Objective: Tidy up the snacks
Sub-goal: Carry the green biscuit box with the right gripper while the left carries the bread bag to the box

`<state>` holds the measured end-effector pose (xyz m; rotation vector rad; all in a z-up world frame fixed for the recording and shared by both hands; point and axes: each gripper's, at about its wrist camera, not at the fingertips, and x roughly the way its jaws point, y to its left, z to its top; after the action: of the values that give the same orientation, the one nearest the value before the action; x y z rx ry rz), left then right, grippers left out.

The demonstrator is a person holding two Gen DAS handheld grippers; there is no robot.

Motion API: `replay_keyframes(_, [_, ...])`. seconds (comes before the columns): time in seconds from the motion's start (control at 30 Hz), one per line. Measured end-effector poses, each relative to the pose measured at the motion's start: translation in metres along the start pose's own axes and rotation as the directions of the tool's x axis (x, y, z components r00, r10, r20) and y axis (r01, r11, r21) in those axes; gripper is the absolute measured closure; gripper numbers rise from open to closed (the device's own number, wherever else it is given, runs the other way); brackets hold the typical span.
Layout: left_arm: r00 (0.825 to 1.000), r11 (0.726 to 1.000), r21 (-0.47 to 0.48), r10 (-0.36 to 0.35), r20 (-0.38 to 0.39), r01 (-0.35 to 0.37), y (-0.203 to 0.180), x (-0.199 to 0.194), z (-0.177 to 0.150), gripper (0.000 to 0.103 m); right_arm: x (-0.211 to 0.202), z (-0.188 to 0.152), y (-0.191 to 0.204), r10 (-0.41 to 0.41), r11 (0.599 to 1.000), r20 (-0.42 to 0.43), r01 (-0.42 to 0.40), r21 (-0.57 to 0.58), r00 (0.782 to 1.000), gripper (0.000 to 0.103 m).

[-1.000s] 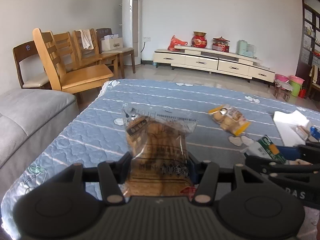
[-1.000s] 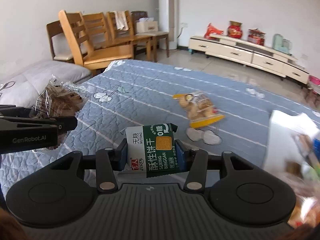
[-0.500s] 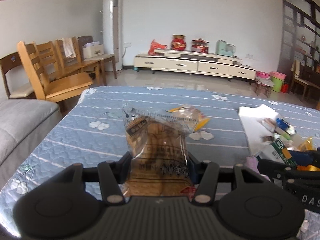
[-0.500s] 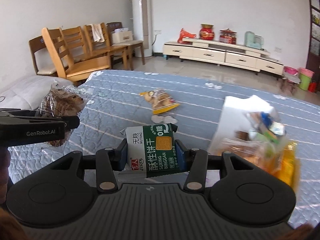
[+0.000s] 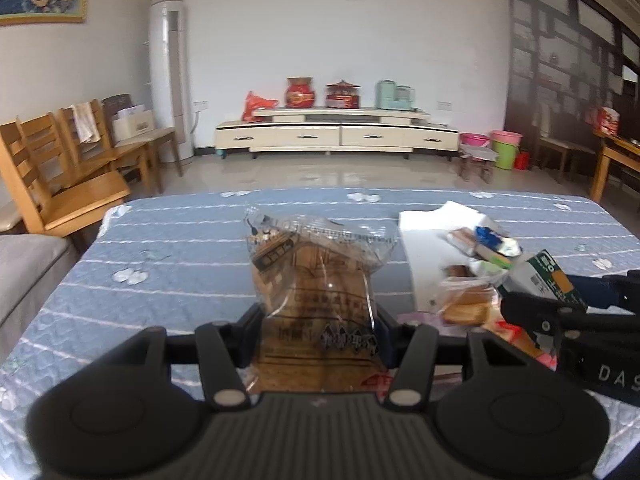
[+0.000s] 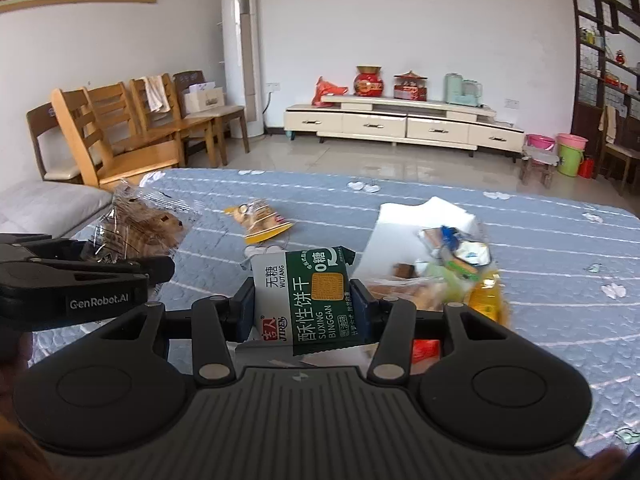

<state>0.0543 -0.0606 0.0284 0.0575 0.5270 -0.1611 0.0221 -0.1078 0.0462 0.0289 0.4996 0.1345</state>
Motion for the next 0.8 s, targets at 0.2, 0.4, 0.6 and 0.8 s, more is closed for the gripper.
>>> replay_keyframes(0.2, [0.999, 0.999, 0.026, -0.044, -0.003, 0.044, -0.021, 0.002, 0.004, 0.048, -0.014, -0.001, -0.021, -0.051, 0.998, 0.021, 0.05, 0.022, 0.998, 0.044])
replay_keyframes(0.4, [0.997, 0.995, 0.058, -0.082, 0.001, 0.082, -0.043, 0.003, 0.01, 0.048, -0.024, -0.001, -0.039, -0.093, 0.995, 0.034, 0.091, 0.048, 0.995, 0.044])
replay_keyframes(0.6, [0.993, 0.99, 0.082, -0.114, 0.006, 0.113, -0.06, 0.005, 0.016, 0.048, -0.031, -0.002, -0.049, -0.125, 0.991, 0.044, 0.122, 0.063, 0.991, 0.044])
replay_keyframes(0.8, [0.991, 0.986, 0.099, -0.135, 0.011, 0.134, -0.072, 0.007, 0.021, 0.048, -0.037, -0.004, -0.058, -0.153, 0.985, 0.053, 0.148, 0.085, 0.987, 0.044])
